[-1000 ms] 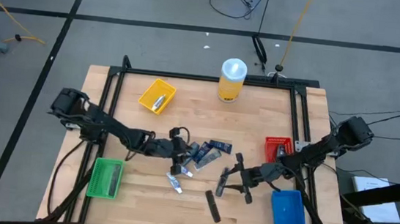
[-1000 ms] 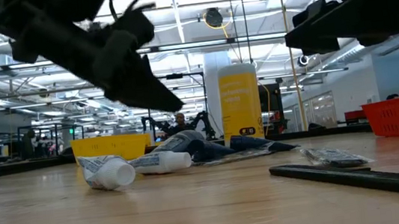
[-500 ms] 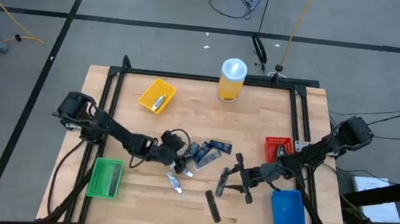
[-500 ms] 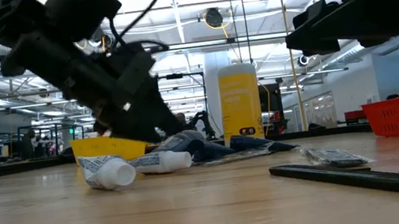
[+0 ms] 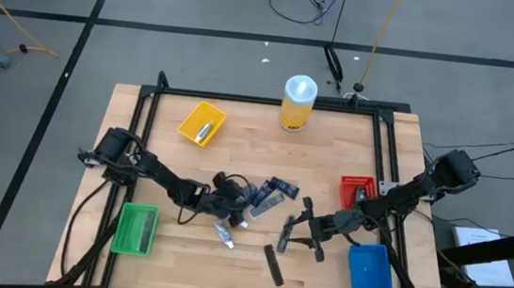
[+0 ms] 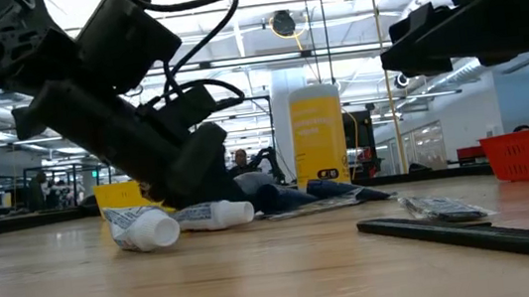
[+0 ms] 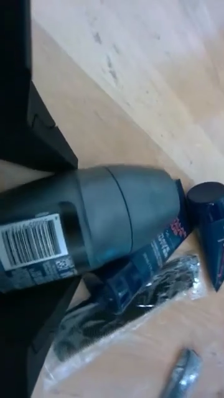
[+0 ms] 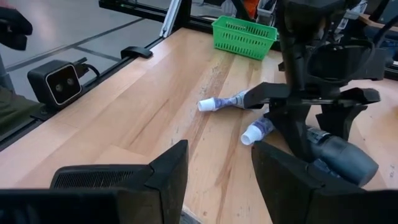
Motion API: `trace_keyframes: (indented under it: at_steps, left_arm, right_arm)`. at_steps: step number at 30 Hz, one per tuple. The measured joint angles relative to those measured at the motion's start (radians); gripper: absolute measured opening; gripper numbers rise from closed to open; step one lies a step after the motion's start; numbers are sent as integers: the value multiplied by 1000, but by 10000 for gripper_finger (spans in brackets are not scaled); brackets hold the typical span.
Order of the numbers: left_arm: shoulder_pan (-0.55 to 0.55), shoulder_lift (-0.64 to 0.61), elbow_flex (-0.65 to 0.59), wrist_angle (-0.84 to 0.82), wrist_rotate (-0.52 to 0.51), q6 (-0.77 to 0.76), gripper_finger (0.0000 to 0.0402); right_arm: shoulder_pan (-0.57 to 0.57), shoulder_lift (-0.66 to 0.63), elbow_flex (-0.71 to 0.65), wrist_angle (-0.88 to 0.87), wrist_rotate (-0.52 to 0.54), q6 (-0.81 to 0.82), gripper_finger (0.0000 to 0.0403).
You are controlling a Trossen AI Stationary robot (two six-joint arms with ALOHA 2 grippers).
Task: Pick & Place Travel size toiletries
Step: Put the black deodorant into the red bin
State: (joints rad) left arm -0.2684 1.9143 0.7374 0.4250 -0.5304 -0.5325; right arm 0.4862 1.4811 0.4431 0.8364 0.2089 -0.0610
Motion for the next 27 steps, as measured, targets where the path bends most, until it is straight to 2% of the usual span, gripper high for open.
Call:
trace_keyframes:
  at_steps: [5,12,17,21,27]
  left_arm:
    - [0,-19,7,-10,28,117,188]
    - [-7,-28,115,-12,94,310,189]
    - [-9,-30,208,-12,207,396,225]
    - [0,-30,246,-17,282,376,224]
    - [26,-29,255,-11,389,232,195]
  right_arm:
    - [-6,0,0,-3,2,-1,169]
    - [-37,0,0,4,15,-3,173]
    - [-67,0,0,23,57,-70,211]
    - [-88,0,5,42,51,-160,263]
    - [-93,0,26,31,53,-378,321]
